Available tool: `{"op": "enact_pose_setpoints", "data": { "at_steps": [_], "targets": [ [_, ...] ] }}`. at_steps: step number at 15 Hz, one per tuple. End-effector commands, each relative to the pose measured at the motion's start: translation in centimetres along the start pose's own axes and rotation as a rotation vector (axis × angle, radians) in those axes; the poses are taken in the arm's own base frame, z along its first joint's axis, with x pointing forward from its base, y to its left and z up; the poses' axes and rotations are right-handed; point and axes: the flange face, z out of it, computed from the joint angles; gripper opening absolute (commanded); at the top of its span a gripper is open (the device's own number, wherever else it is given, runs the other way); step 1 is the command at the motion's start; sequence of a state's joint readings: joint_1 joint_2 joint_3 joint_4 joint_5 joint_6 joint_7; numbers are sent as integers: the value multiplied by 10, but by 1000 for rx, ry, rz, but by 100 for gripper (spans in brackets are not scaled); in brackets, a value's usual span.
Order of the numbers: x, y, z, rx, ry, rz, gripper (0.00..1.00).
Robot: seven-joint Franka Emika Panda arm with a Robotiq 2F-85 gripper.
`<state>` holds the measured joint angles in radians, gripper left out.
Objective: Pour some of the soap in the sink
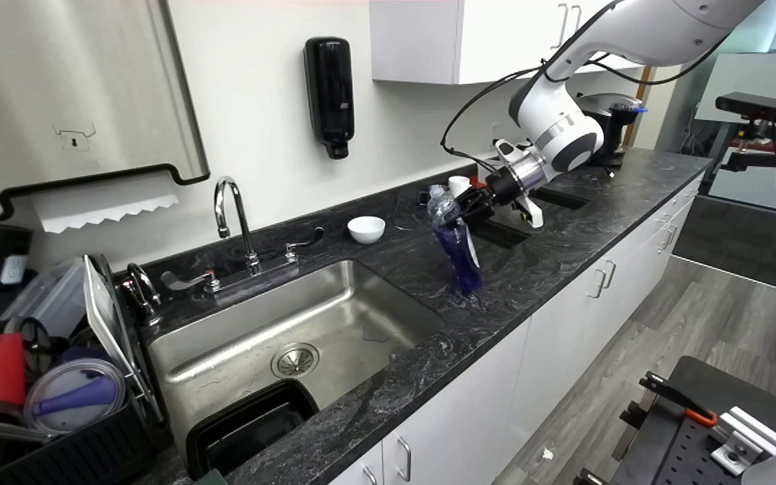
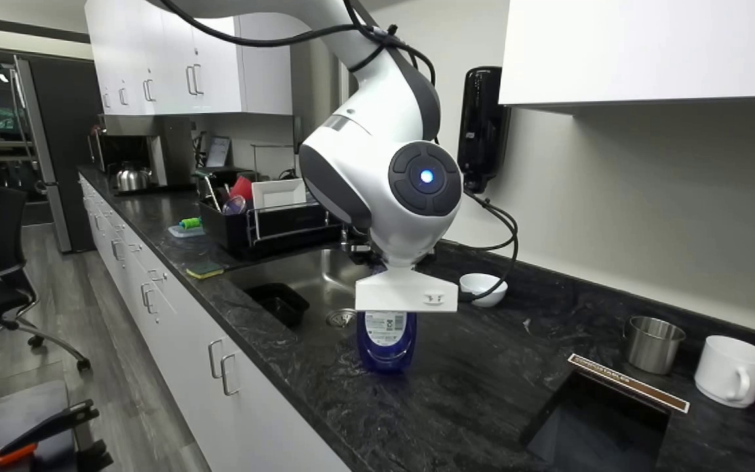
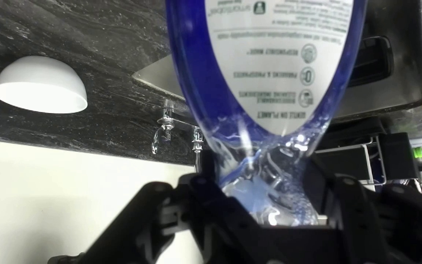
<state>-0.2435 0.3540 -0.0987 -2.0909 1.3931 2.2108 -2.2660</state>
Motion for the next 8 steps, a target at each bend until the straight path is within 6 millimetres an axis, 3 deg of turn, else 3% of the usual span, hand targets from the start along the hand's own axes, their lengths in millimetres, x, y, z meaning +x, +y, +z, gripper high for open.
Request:
{"op": "enact_pose_setpoints", "data": {
  "at_steps": [1,8],
  "targets": [
    [7,-7,-18,-12,70,-28,34],
    [-9,-11,-33,36,165,-44,34]
  ]
}}
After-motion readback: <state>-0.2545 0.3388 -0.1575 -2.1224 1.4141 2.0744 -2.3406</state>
